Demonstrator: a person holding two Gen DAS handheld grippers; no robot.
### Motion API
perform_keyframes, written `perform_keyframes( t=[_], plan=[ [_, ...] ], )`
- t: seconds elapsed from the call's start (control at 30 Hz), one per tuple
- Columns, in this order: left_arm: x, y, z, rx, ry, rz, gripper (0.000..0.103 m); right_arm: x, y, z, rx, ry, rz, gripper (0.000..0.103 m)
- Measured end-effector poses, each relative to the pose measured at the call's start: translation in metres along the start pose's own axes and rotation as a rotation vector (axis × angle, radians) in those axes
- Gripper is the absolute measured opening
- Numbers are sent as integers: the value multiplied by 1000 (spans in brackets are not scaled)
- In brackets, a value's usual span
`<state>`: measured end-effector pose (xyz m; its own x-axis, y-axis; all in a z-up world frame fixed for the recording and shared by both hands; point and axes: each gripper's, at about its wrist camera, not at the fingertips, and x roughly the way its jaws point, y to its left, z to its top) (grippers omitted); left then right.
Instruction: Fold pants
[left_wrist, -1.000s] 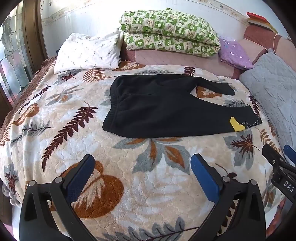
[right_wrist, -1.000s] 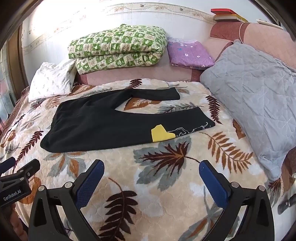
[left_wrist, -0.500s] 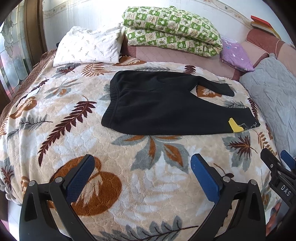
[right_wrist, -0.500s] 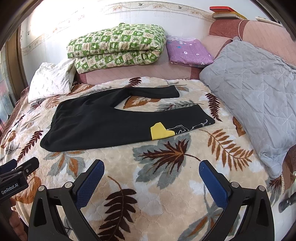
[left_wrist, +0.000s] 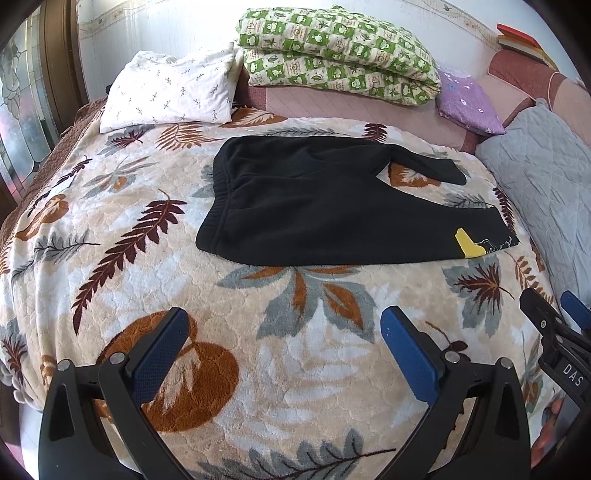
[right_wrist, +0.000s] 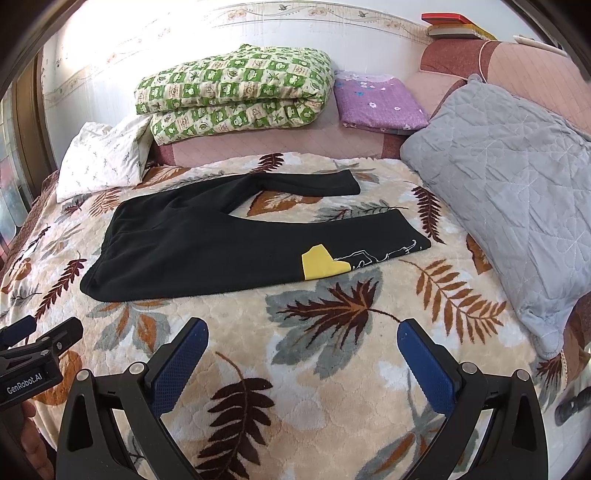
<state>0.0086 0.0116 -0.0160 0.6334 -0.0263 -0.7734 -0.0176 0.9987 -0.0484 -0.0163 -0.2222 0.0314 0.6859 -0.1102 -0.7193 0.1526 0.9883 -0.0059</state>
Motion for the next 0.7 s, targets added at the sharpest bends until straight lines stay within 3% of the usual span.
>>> perform_keyframes(
  t=[0.7],
  plan=[
    [3, 1, 3, 2, 9, 3, 103, 3, 4, 3, -25, 5, -2, 103]
  ],
)
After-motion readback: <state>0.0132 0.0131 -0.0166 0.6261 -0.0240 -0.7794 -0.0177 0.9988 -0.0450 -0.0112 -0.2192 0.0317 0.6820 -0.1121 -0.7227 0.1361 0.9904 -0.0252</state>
